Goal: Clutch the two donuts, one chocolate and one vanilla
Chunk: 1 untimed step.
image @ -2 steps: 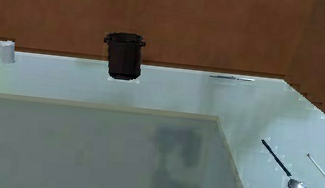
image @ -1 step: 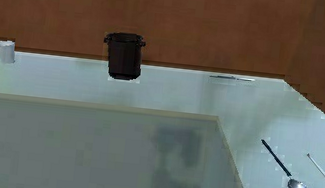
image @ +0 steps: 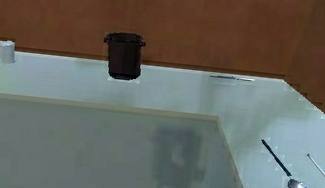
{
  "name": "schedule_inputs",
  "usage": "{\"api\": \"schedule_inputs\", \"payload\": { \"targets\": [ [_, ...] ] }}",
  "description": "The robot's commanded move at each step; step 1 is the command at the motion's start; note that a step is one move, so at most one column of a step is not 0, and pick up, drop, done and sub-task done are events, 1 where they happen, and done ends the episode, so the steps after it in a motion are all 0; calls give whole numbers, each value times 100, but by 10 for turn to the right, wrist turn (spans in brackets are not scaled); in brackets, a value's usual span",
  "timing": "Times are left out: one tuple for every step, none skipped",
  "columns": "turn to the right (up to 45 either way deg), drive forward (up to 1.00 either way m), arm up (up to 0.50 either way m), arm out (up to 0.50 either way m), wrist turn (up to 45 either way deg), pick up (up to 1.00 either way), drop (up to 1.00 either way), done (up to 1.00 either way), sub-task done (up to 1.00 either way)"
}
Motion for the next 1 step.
{"api": "schedule_inputs", "payload": {
  "targets": [
    [0, 0, 0, 0, 0, 0, 0, 100, 0]
  ]
}}
